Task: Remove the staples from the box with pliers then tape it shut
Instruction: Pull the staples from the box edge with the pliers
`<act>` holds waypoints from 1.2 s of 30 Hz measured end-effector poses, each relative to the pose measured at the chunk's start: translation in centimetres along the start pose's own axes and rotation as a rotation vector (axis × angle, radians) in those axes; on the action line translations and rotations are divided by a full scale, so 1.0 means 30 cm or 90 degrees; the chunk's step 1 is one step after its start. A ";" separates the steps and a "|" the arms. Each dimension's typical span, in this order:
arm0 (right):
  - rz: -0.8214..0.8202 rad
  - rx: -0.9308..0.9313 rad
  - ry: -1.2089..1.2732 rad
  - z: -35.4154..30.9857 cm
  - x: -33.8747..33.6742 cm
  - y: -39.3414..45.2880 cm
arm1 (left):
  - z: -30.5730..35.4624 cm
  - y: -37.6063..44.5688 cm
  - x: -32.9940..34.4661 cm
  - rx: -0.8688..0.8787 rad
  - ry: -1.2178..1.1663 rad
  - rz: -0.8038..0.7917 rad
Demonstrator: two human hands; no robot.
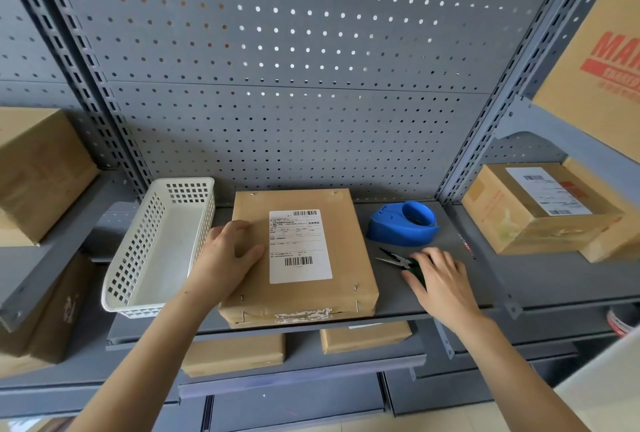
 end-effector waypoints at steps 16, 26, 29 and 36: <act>0.183 -0.013 0.135 -0.115 -0.207 0.133 | -0.024 0.010 0.015 0.020 -0.018 0.001; 0.158 -0.121 0.181 -0.387 -0.240 0.360 | -0.032 -0.004 0.006 0.034 -0.047 0.005; 0.147 -0.144 0.205 -0.443 -0.227 0.403 | -0.039 -0.008 0.004 0.034 -0.068 0.016; 0.121 -0.195 0.220 -0.570 -0.190 0.492 | -0.050 -0.009 0.017 0.040 -0.071 0.021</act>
Point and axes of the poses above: each hand's wrist, its own y-axis towards the middle knuckle, its own x-axis out of the palm, z = x × y, the point moved 4 cm from there along y, towards the middle knuckle, and after that the axes turned 10 degrees about z, right-handed, at the moved point
